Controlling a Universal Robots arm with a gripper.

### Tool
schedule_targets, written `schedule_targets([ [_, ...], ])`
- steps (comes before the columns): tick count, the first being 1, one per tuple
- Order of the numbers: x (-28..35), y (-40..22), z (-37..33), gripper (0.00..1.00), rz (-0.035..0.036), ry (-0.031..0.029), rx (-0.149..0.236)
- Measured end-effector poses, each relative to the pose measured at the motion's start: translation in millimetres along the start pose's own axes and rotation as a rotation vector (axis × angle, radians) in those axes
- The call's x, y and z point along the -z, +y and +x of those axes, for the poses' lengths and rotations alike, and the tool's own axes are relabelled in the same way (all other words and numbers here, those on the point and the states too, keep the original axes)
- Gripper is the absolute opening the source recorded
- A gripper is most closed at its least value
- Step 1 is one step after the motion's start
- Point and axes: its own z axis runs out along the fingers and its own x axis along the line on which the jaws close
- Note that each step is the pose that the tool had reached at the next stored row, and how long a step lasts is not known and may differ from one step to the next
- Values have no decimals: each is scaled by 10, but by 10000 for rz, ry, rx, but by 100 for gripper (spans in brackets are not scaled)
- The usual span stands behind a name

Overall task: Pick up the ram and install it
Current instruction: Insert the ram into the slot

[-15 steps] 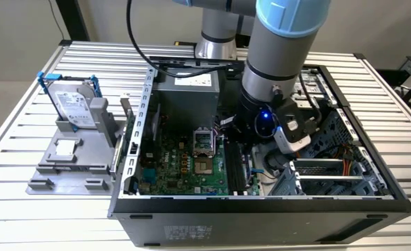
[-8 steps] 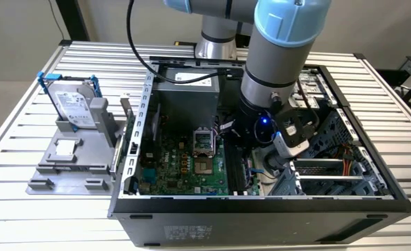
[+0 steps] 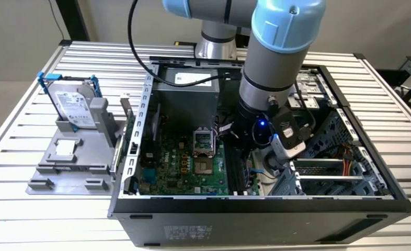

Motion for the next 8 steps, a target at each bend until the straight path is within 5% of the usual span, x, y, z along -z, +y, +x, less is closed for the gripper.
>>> schedule_targets([
  [8,-18,3,12,0,-2,11,116],
])
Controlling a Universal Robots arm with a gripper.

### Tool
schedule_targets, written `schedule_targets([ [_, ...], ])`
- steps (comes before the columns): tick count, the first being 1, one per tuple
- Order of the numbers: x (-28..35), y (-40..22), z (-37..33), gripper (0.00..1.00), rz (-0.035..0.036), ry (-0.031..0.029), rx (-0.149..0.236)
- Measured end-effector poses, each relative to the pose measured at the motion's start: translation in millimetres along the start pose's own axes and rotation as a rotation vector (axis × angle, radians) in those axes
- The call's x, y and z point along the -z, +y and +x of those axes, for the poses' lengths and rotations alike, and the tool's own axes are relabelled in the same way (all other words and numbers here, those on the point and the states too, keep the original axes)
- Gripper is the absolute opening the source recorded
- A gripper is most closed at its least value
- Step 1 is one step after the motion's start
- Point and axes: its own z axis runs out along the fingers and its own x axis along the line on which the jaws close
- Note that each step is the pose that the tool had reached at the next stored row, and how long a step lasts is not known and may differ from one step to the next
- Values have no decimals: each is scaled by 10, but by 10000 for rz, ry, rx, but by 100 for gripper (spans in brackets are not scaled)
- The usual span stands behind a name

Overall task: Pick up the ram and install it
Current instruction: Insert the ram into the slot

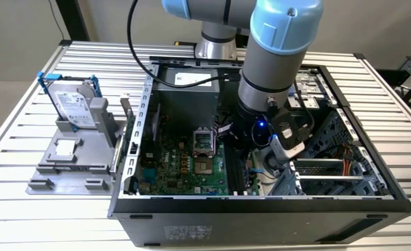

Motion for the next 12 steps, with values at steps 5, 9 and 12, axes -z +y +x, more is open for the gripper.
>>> schedule_targets([
  [5,-27,0,3,0,-4,14,122],
  [9,-47,-1,3,0,1,25,122],
  [12,-50,0,0,0,-3,25,118],
])
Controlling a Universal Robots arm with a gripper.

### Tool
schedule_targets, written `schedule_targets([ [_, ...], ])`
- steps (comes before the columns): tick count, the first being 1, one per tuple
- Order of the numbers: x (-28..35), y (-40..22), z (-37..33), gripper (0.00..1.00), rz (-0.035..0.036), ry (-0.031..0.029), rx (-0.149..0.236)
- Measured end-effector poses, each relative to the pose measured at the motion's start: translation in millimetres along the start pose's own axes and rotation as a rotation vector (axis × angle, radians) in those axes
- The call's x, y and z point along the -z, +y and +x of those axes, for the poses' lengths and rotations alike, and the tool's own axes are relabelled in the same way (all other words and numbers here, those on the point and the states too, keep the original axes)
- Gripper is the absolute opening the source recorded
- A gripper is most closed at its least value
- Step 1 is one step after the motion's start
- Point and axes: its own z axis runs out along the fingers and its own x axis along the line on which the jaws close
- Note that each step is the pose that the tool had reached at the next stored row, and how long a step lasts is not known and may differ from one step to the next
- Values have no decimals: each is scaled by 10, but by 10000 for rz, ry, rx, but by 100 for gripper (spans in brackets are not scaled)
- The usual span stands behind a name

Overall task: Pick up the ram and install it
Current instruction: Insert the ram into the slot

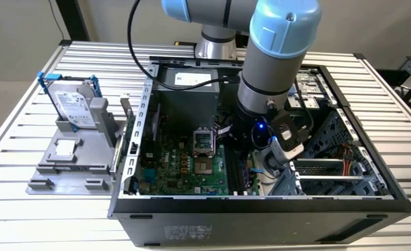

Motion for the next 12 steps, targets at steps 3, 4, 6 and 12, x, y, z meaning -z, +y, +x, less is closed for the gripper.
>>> schedule_targets([
  [3,-1,7,-1,0,-1,-1,0],
  [4,0,11,-1,0,1,0,-1],
  [6,-1,13,-1,0,0,0,-1],
  [12,-1,13,3,0,8,-4,-179],
])
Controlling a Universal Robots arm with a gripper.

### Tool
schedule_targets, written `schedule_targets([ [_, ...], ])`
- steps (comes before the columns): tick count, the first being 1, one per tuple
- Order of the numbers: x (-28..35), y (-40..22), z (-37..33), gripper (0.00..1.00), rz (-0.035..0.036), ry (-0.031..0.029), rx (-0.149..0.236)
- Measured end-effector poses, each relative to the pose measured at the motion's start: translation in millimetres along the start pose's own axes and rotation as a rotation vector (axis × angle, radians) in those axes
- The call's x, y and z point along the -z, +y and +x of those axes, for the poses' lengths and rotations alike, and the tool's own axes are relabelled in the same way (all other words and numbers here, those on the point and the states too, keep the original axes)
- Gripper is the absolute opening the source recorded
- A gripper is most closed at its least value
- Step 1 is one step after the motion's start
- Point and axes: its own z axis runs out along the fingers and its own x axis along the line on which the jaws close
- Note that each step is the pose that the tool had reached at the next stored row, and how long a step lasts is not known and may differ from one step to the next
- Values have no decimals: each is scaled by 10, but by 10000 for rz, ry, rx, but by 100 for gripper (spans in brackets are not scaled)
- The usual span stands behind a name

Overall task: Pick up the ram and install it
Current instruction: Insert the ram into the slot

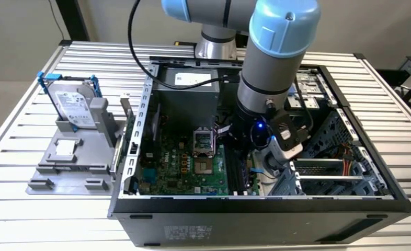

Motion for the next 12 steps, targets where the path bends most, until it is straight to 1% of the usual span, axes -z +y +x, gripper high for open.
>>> schedule_targets([
  [4,-2,0,0,0,9,-5,-203],
  [9,-60,-2,3,0,4,-6,-218],
  [10,-60,-2,3,0,5,-5,-218],
  [11,-60,-2,3,0,8,11,-219],
  [12,-60,-2,3,0,7,15,-219],
])
